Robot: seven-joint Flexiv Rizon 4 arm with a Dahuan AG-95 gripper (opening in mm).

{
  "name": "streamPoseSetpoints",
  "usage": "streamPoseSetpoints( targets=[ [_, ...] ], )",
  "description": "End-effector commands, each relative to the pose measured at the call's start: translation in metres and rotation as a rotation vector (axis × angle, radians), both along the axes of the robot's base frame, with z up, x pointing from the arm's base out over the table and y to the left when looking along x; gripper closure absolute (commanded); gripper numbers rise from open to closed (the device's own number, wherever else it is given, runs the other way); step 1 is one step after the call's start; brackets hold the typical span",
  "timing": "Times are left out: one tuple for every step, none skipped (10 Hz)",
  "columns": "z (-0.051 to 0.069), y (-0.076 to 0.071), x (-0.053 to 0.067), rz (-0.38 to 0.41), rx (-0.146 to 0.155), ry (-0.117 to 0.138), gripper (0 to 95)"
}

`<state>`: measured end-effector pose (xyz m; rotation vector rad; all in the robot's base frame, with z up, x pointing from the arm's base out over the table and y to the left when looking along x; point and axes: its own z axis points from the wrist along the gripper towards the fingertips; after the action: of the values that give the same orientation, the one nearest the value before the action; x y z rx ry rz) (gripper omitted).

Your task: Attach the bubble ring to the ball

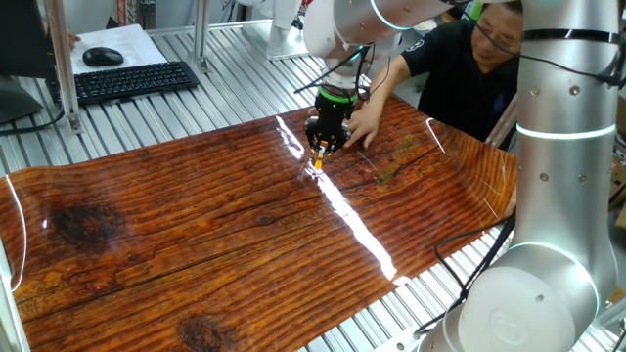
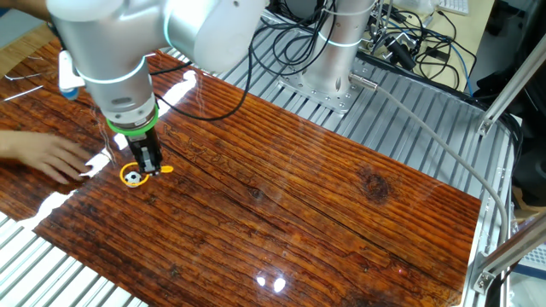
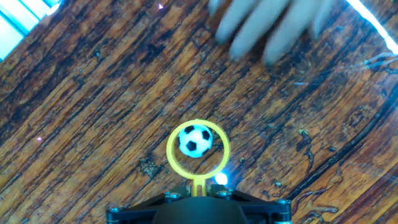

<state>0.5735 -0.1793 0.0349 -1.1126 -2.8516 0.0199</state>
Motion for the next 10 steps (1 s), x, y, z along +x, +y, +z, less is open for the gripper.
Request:
streamPoseSetpoints(
  targets=[
    [-0.001,0.0,0.002,0.0,-0.003,0.002,76.0],
    [-0.001,0.0,0.002,-0.005,0.002,0.001,76.0],
    [-0.002,0.0,0.002,-0.004,0.005,0.001,76.0],
    [-0.002,0.002,0.001,-0.003,0.019,0.0,76.0],
    [-0.002,0.012,-0.002,-0.009,0.044,-0.009,95.0],
    [0.0,0.027,-0.004,-0.016,0.047,-0.013,95.0],
    [0.005,0.046,-0.007,-0.021,0.058,-0.008,95.0],
    [0.01,0.066,-0.011,-0.001,0.107,-0.003,95.0],
    [0.014,0.077,-0.014,0.004,0.127,-0.001,95.0],
    [0.021,0.1,-0.021,0.015,0.148,-0.004,95.0]
  ],
)
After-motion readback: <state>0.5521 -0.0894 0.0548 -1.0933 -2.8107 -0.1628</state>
